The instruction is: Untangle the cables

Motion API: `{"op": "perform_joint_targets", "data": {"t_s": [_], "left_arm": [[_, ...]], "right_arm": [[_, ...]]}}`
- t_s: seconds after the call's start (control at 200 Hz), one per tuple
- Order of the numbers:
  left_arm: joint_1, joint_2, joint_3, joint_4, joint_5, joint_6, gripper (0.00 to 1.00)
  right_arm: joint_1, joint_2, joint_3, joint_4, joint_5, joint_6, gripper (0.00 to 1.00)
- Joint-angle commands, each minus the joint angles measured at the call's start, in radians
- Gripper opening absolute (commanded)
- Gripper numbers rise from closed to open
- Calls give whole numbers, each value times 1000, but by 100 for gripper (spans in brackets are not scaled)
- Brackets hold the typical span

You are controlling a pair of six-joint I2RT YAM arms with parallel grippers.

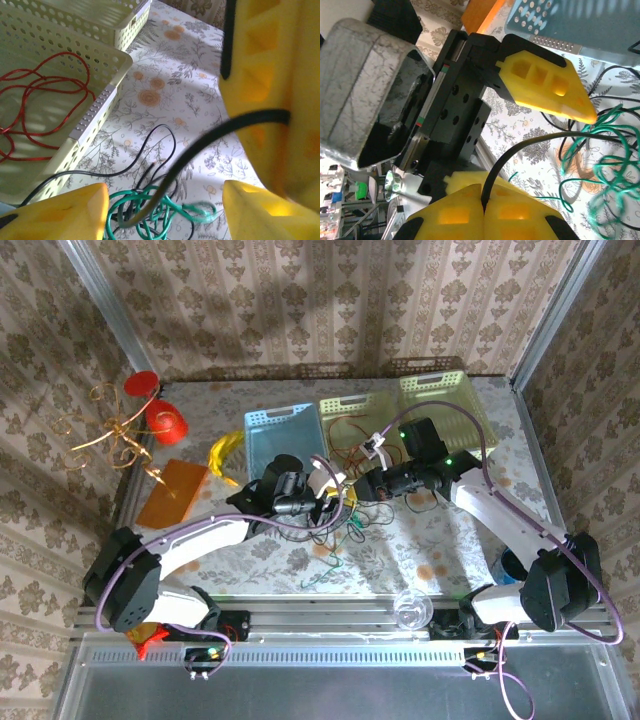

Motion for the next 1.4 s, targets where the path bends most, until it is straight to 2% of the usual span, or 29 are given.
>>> {"op": "perform_joint_targets", "data": {"t_s": [0.0, 0.09, 0.255, 0.335, 0.39, 0.48, 0.625, 0.685, 0.77, 0.955, 1.14, 1.265, 1.395], "left_arm": [[9, 37, 20, 60, -25, -11, 47], [9, 59, 22, 100, -58, -24, 35], [10, 75, 30, 131, -97, -37, 0], [10, 71, 22, 148, -105, -45, 0], [10, 66, 15, 157, -116, -52, 0], [19, 58, -2, 164, -141, -76, 0], [36, 38, -42, 200, -161, -106, 0], [39, 32, -50, 206, -151, -113, 0], [42, 31, -56, 212, -144, -121, 0], [44, 28, -56, 214, -126, -121, 0], [43, 23, -53, 206, -112, -121, 0], [43, 17, -52, 200, -107, -122, 0], [43, 11, -52, 191, -98, -119, 0]], "right_arm": [[0, -12, -3, 1, -81, 0, 0], [2, -16, -11, -25, -113, -12, 0], [2, -29, -28, -52, -120, -19, 0], [0, -31, -31, -56, -95, -20, 0], [-3, -37, -32, -58, -34, -20, 2], [-26, -59, -51, -38, 105, 6, 32], [-106, -118, -140, 50, 230, 91, 63], [-121, -140, -178, 67, 268, 108, 68], [-124, -146, -216, 65, 311, 112, 69], [-99, -89, -243, 118, 244, 118, 69], [-44, 17, -175, 160, 269, 118, 69], [-20, 97, -121, 118, 320, 82, 68], [-11, 116, -96, 93, 368, 49, 64]]}}
